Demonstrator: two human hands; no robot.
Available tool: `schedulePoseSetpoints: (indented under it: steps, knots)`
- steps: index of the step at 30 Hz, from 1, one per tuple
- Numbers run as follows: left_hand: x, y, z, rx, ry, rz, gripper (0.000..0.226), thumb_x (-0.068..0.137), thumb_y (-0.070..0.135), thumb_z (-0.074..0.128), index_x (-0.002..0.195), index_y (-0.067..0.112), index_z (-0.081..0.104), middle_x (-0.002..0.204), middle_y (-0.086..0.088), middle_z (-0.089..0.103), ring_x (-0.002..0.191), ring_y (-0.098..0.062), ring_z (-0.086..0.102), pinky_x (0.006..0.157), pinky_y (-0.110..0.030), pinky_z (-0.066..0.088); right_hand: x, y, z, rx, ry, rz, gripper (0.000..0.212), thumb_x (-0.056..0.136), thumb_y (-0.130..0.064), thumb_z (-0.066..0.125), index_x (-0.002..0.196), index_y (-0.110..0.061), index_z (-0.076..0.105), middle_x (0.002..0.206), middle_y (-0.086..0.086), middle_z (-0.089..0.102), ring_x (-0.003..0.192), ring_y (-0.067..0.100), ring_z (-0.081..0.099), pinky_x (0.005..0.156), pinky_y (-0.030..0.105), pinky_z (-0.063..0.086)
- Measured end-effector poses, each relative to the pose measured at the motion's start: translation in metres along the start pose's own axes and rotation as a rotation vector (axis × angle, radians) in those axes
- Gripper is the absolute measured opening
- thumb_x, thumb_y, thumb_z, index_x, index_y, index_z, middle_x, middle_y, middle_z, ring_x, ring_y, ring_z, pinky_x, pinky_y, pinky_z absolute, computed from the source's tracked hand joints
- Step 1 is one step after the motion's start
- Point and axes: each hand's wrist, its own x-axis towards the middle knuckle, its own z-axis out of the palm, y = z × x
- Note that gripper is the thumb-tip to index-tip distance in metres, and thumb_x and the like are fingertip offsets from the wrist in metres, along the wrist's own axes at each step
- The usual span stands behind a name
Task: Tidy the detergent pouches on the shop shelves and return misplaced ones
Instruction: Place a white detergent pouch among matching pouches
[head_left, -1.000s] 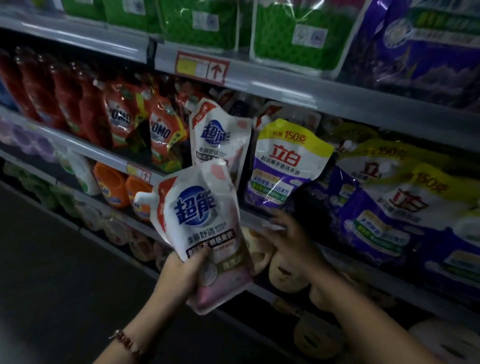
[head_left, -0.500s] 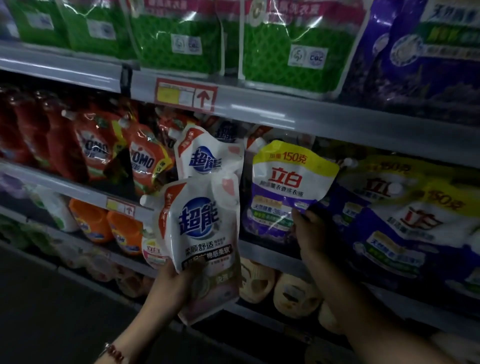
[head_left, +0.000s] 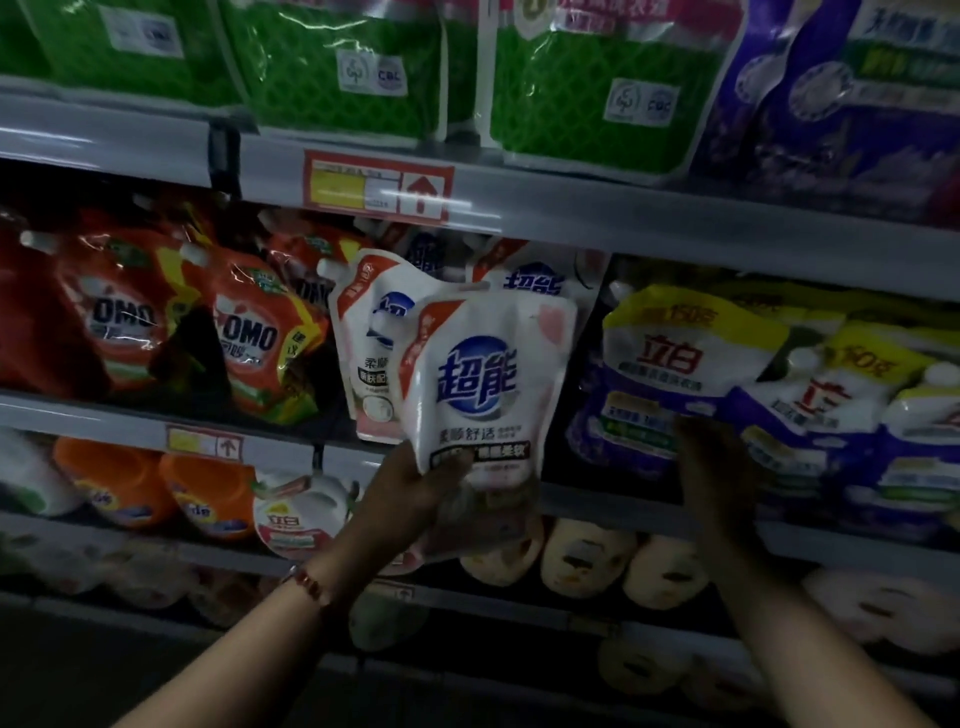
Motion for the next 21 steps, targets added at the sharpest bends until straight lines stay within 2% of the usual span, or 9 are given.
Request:
schedulePoseSetpoints:
  steps: [2, 4, 6, 10, 13, 15, 16, 18, 21]
  knots:
    - [0.017, 0.012, 0.010, -0.032, -0.055, 0.053, 0.025, 0.098, 0.006, 0.058, 0.120, 0.017, 0.066, 0.107, 0.010, 0.076, 0.104, -0.006, 0.070, 0.080, -0.017, 0.054, -0.032, -0.028, 0.020, 0.058, -0.316, -0.030, 0.013, 0.097, -0.037, 0.055, 0.107, -0.028, 0.058, 0.102, -0.013, 0.062, 0.092, 0.005, 0.061, 0.077, 0.024, 0.051]
    - [0.036, 0.019, 0.019, -0.035, -0.082, 0.111, 0.027, 0.097, 0.009, 0.061, 0.124, 0.012, 0.064, 0.113, 0.000, 0.075, 0.107, -0.014, 0.070, 0.085, -0.025, 0.057, -0.044, -0.048, 0.038, 0.187, -0.566, 0.001, 0.024, 0.096, -0.037, 0.057, 0.118, -0.027, 0.059, 0.107, -0.013, 0.070, 0.095, 0.007, 0.068, 0.075, 0.026, 0.056]
    - [0.059, 0.027, 0.026, 0.003, -0.080, 0.168, 0.037, 0.093, 0.018, 0.067, 0.128, 0.010, 0.061, 0.117, -0.004, 0.072, 0.108, -0.017, 0.069, 0.088, -0.030, 0.056, -0.030, -0.059, 0.048, 0.281, -0.527, -0.030, 0.025, 0.095, -0.029, 0.060, 0.116, -0.017, 0.065, 0.104, 0.001, 0.075, 0.095, 0.019, 0.072, 0.070, 0.033, 0.059]
    - [0.100, 0.028, 0.032, 0.097, 0.055, 0.169, 0.038, 0.090, 0.022, 0.073, 0.124, 0.011, 0.063, 0.112, -0.004, 0.073, 0.100, -0.015, 0.070, 0.088, -0.039, 0.058, 0.007, -0.057, 0.057, 0.240, -0.316, 0.001, 0.026, 0.091, -0.026, 0.066, 0.090, -0.001, 0.065, 0.104, 0.031, 0.066, 0.097, 0.046, 0.065, 0.084, 0.063, 0.052]
    - [0.107, 0.009, 0.028, 0.112, 0.138, 0.153, 0.023, 0.094, 0.028, 0.066, 0.113, 0.015, 0.068, 0.102, -0.006, 0.075, 0.088, -0.025, 0.072, 0.081, -0.050, 0.059, 0.011, -0.036, 0.063, 0.145, -0.377, 0.092, 0.008, 0.096, -0.016, 0.059, 0.097, -0.008, 0.062, 0.106, 0.022, 0.068, 0.088, 0.031, 0.068, 0.075, 0.042, 0.059]
    - [0.108, 0.003, 0.026, 0.084, 0.160, 0.176, 0.017, 0.098, 0.026, 0.056, 0.104, 0.028, 0.072, 0.094, -0.009, 0.076, 0.081, -0.034, 0.072, 0.072, -0.050, 0.060, 0.014, -0.026, 0.064, 0.142, -0.392, 0.104, 0.011, 0.097, -0.020, 0.058, 0.097, -0.010, 0.064, 0.102, 0.017, 0.071, 0.083, 0.025, 0.070, 0.068, 0.033, 0.059]
    - [0.110, 0.004, 0.025, 0.099, 0.197, 0.197, 0.022, 0.099, 0.024, 0.053, 0.103, 0.032, 0.073, 0.094, -0.007, 0.076, 0.083, -0.027, 0.073, 0.071, -0.042, 0.060, 0.018, -0.025, 0.064, 0.137, -0.398, 0.091, 0.014, 0.097, -0.023, 0.057, 0.094, -0.013, 0.065, 0.099, 0.015, 0.073, 0.082, 0.025, 0.071, 0.071, 0.037, 0.060]
    - [0.114, 0.012, 0.024, 0.230, 0.271, 0.308, 0.020, 0.101, 0.023, 0.053, 0.111, 0.027, 0.070, 0.097, 0.003, 0.074, 0.080, 0.003, 0.068, 0.071, -0.018, 0.052, 0.025, -0.030, 0.064, 0.120, -0.392, 0.083, 0.021, 0.099, -0.028, 0.052, 0.089, -0.015, 0.066, 0.090, 0.013, 0.074, 0.075, 0.023, 0.071, 0.070, 0.039, 0.059]
    - [0.121, 0.026, 0.022, 0.395, 0.351, 0.404, 0.022, 0.101, 0.028, 0.056, 0.120, 0.023, 0.064, 0.095, 0.011, 0.068, 0.076, 0.007, 0.060, 0.064, -0.007, 0.043, 0.034, -0.030, 0.066, 0.137, -0.381, 0.097, 0.030, 0.102, -0.026, 0.044, 0.096, -0.005, 0.065, 0.085, 0.014, 0.073, 0.066, 0.020, 0.069, 0.051, 0.025, 0.053]
